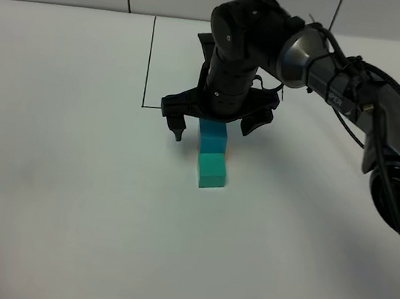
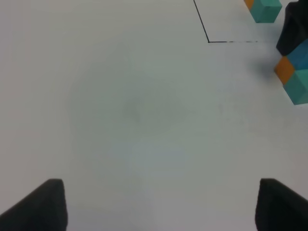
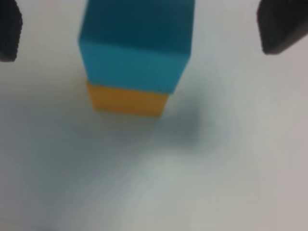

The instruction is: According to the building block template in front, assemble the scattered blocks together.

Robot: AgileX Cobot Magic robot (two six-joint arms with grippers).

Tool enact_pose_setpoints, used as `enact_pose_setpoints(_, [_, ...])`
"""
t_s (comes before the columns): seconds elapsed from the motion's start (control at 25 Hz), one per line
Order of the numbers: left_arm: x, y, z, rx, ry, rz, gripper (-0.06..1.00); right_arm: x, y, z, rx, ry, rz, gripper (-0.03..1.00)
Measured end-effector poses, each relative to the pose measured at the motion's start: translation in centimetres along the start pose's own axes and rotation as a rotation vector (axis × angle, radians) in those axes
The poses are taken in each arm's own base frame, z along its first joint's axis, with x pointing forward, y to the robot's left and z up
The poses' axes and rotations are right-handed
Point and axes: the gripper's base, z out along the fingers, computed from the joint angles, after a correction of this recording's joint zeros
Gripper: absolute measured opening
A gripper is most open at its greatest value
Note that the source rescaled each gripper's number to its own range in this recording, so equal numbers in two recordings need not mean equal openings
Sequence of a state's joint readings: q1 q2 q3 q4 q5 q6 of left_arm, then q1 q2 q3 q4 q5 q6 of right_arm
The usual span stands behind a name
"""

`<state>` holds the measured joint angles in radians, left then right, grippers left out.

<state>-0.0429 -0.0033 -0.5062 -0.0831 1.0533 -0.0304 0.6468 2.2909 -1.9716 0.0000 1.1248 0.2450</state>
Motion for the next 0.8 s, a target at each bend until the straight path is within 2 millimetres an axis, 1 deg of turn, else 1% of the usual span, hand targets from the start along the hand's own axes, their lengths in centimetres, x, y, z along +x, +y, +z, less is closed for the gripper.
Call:
enact_pose_setpoints(0.12, [0.0, 0.0, 0.0, 0.000, 0.000, 0.000, 0.99, 0.1, -1.0, -2.5, -0.008, 0.008, -0.010, 1.00])
enact_pose_setpoints(0.2, [0.0, 0.0, 0.0, 0.000, 0.000, 0.000, 0.99, 0.1, -2.1, -4.1, -0.014, -0.005, -0.002, 1.00])
enact_pose_setpoints(0.28, [0.0, 0.0, 0.0, 0.000, 0.000, 0.000, 0.99, -0.1, -3.8, -5.6, -0.013, -0.029, 0.010, 1.00])
enact_pose_setpoints(0.4, [0.0, 0.0, 0.0, 0.000, 0.000, 0.000, 0.99, 0.7, -6.7, -7.3, -0.008, -0.033, 0.033, 1.00])
enact_pose_setpoints(0.44, [0.0, 0.0, 0.0, 0.000, 0.000, 0.000, 0.99, 1.2, -7.8, -8.0, -0.011, -0.033, 0.049, 1.00])
enact_pose_setpoints(0.52, [0.0, 0.0, 0.0, 0.000, 0.000, 0.000, 0.99, 2.5, -9.9, -8.5, -0.021, -0.021, 0.082, 1.00])
enact_pose_setpoints(0.56, [0.0, 0.0, 0.0, 0.000, 0.000, 0.000, 0.99, 3.1, -11.0, -9.1, -0.025, -0.039, 0.103, 1.00])
enact_pose_setpoints(0.64, [0.0, 0.0, 0.0, 0.000, 0.000, 0.000, 0.99, 4.8, -13.2, -9.5, -0.025, -0.050, 0.147, 1.00])
enact_pose_setpoints(0.72, [0.0, 0.0, 0.0, 0.000, 0.000, 0.000, 0.99, 6.6, -15.3, -10.5, -0.008, -0.084, 0.183, 1.00])
enact_pose_setpoints(0.8, [0.0, 0.0, 0.0, 0.000, 0.000, 0.000, 0.99, 8.4, -16.6, -11.2, 0.007, -0.112, 0.199, 1.00])
